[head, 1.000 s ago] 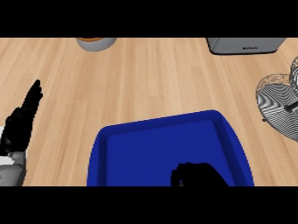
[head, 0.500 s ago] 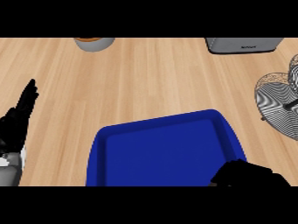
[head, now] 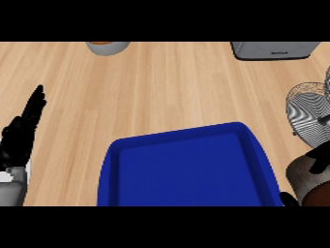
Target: Pick the cupcake from the tray and place it in the tiered basket
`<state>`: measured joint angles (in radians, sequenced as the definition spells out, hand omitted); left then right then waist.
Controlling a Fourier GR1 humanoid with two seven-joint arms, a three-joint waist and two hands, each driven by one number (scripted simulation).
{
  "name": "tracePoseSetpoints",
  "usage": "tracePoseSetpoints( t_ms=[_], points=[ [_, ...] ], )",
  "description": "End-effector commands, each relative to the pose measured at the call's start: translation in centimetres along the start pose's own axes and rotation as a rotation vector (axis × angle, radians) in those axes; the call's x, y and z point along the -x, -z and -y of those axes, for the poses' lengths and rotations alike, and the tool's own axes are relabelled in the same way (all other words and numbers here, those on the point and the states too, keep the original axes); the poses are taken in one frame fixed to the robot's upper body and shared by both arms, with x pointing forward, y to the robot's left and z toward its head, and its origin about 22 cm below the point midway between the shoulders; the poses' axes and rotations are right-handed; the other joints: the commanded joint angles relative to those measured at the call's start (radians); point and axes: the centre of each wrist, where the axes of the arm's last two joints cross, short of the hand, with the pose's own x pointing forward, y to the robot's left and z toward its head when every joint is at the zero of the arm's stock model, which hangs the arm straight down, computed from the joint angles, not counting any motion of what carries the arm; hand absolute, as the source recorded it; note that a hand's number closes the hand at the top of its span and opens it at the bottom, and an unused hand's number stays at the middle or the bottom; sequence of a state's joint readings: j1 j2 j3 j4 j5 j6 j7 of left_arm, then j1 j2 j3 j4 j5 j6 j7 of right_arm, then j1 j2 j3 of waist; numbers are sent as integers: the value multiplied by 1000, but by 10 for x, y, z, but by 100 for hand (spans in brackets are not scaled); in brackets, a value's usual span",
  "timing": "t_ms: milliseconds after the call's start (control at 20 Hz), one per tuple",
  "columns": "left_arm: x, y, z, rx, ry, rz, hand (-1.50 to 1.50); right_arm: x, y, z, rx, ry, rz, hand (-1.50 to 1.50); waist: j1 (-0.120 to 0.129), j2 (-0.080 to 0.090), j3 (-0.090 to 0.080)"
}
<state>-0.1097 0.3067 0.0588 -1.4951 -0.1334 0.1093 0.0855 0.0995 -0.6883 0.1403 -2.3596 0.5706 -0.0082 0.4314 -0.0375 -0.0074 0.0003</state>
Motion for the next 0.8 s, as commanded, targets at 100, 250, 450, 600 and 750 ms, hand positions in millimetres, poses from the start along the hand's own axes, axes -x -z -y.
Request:
tracePoseSetpoints(
  t_ms=[100, 250, 450, 600, 750],
  points=[
    [-4, -4, -9, -7, 14, 9, 0, -7, -5, 54, -40, 142, 62, 150, 3, -5, 0],
    [-1, 0, -3, 4, 6, 4, 0, 7, 7, 72, -25, 214, 73, 150, 9, 0, 0],
    [-19, -4, 20, 29, -5, 13, 0, 38, 32, 100, -17, 101, 63, 150, 35, 6, 0],
    [-3, 5, 21, 37, 14, 10, 0, 61, 48, 103, 32, -35, 27, 150, 40, 10, 0],
    [1, 3, 4, 39, -1, 33, 0, 72, 51, 99, 70, -195, -5, 150, 50, 12, 0]
  ],
)
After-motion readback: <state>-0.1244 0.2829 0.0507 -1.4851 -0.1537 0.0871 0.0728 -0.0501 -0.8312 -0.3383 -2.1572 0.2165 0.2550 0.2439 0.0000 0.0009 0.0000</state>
